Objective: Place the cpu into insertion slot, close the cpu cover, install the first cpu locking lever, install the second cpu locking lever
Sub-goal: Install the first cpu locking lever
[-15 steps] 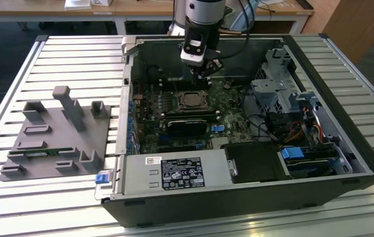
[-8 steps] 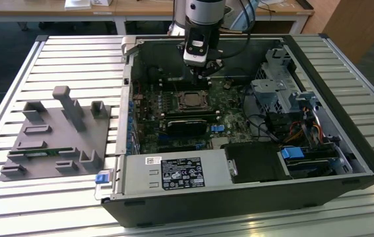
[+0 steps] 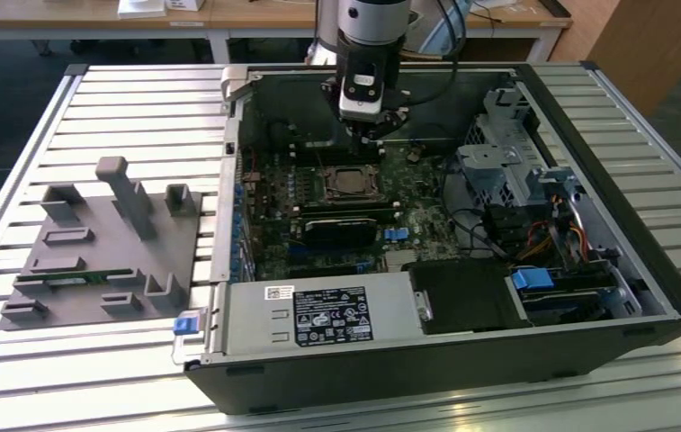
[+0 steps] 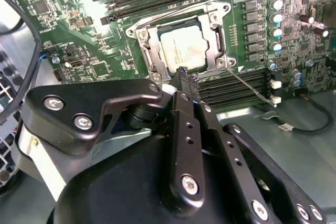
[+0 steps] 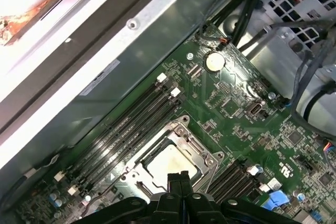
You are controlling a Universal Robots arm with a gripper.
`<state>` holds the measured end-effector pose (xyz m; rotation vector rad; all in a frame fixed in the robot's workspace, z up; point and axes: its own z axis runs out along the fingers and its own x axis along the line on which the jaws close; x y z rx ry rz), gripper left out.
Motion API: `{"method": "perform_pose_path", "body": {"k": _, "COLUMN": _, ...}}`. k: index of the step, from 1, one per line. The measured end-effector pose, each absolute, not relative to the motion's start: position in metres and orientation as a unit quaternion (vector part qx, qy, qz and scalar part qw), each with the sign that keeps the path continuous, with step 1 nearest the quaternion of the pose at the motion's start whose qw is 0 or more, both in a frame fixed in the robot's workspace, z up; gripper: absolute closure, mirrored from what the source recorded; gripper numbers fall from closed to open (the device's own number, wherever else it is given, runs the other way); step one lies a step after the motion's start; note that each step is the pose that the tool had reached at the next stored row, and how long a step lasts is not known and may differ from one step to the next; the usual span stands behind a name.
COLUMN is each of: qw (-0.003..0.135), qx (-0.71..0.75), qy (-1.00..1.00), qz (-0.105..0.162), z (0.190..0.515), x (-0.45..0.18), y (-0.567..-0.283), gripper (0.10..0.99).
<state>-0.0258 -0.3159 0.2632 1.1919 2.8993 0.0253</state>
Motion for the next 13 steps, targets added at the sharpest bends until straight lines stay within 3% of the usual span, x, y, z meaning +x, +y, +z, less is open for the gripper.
{"method": "perform_pose_path", "body": {"k": 13, "qw": 0.003, "qx": 0.340, "qy": 0.941, "qz": 0.008, "z": 0.2632, "x": -0.0258, "y": -0.3159, "gripper": 0.980}}
